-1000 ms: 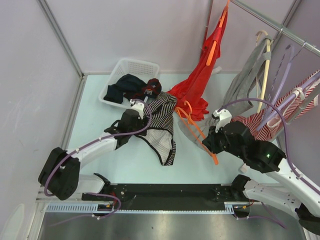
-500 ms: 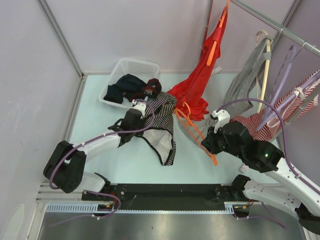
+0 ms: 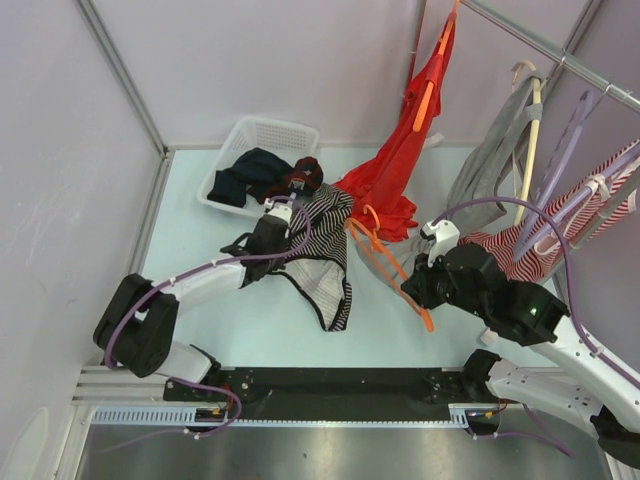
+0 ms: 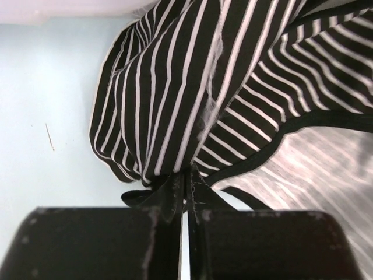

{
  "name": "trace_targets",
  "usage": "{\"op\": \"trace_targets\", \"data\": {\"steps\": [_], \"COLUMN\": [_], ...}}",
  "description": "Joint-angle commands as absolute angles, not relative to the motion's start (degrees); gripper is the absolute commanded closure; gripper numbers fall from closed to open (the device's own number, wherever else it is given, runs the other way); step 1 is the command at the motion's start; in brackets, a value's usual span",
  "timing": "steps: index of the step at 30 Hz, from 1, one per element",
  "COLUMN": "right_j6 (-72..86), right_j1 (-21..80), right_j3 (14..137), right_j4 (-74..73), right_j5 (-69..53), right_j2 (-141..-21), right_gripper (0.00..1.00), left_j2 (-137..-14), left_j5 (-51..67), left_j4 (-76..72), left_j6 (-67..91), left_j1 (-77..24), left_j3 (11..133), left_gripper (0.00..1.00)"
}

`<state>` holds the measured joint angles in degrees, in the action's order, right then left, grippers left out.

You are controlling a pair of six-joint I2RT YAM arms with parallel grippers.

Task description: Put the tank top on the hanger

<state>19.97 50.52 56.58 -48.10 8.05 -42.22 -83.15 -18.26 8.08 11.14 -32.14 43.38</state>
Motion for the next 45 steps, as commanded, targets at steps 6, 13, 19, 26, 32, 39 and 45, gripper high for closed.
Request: {"op": "trace_targets", "data": {"steps": [6, 13, 19, 26, 32, 39, 45], "right_j6": [19.0, 17.8, 18.2, 16.7, 17.0, 18.0, 18.6], "right_j1": [51.3, 52.1, 53.0, 53.3, 55.1, 58.1, 60.6], "right_j3": [58.1, 59.6, 63.3, 63.3, 60.7, 58.2, 55.9], "right_j4": [-44.9, -41.9, -42.5, -38.6, -33.2, -32.2, -31.1], "right_j5": [6.0, 3.3, 1.1, -6.9, -9.1, -6.1, -0.1], "right_j2": [-42.1, -42.5, -41.0, -41.6, -45.6, -47.5, -47.5], "right_gripper": [1.0, 1.0, 1.0, 1.0, 1.0, 1.0, 1.0], "left_j2": [-67.3, -69.1, -74.6, -77.8, -75.5, -74.4, -72.9], "left_j5": [-11.1, 8.3, 14.7, 23.2, 22.3, 22.0, 25.8], "left_j4": [21.5, 28.4, 25.0, 20.6, 19.5, 19.7, 19.3], "left_j6": [15.1, 12.9, 12.8, 13.7, 13.6, 13.5, 15.2], "left_j1": [-32.1, -23.9, -17.2, -13.2, -13.0, -13.0, -13.0], "left_j3": [58.1, 66.2, 64.5, 62.3, 60.5, 60.0, 59.9], "left_gripper": [0.99, 1.0, 1.0, 1.0, 1.0, 1.0, 1.0]}}
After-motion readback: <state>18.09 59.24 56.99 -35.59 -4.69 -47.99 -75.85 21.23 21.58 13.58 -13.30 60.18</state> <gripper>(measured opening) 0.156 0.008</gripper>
